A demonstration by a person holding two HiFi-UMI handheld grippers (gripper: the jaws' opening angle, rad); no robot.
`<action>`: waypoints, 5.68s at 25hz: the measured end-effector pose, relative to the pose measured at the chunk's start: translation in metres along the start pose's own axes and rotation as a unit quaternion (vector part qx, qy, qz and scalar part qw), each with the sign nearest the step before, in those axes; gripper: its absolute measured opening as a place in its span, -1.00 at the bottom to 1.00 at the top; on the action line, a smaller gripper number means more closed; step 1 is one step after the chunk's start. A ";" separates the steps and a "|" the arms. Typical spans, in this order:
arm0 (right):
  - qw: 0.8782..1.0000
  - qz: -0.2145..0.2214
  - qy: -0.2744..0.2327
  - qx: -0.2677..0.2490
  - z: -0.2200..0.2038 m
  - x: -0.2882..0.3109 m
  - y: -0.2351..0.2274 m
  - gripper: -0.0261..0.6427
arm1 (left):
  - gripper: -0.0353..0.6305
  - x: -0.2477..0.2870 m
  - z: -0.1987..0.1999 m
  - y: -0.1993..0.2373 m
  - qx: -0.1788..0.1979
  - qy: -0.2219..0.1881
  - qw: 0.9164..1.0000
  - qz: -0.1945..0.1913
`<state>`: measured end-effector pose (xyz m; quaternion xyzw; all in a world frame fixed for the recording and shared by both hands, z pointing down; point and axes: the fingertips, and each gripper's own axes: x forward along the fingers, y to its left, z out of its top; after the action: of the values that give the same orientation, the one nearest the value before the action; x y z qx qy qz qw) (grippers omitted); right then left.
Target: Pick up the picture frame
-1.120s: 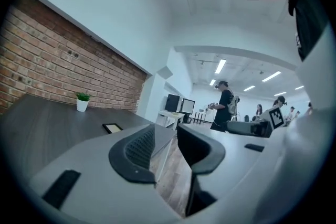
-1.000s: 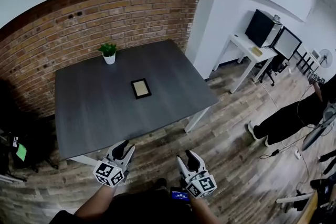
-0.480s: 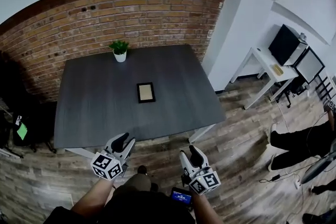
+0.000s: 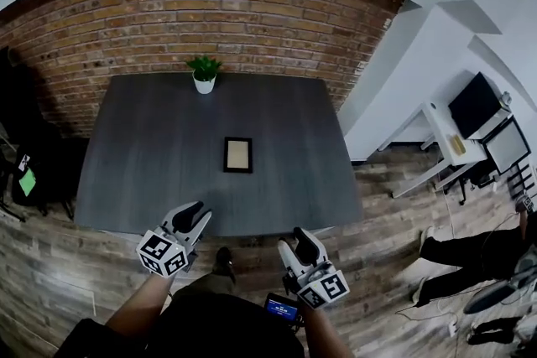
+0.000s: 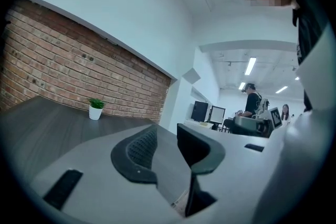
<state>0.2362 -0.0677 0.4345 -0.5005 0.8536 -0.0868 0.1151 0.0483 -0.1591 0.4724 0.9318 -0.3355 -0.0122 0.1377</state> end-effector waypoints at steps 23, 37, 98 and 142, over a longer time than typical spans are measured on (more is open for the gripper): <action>0.979 -0.027 0.193 0.053 -0.073 0.231 -0.180 -0.33 | -0.54 0.170 -0.030 0.177 -0.066 0.114 0.990 0.047; 0.936 -0.046 0.319 0.144 -0.193 0.296 -0.236 -0.33 | -0.43 0.235 -0.112 0.227 -0.138 0.251 0.956 0.059; 0.907 -0.103 0.404 0.063 -0.224 0.318 -0.226 -0.65 | -0.66 0.257 -0.132 0.233 -0.126 0.314 0.933 0.125; 0.994 -0.016 0.032 -0.099 0.134 0.162 -0.087 -0.69 | -0.69 0.142 0.172 -0.051 0.139 -0.039 0.981 0.130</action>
<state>0.2698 -0.2558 0.3109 -0.5198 0.8533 -0.0191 0.0363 0.1702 -0.2535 0.3034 0.8890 -0.4575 0.0159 -0.0061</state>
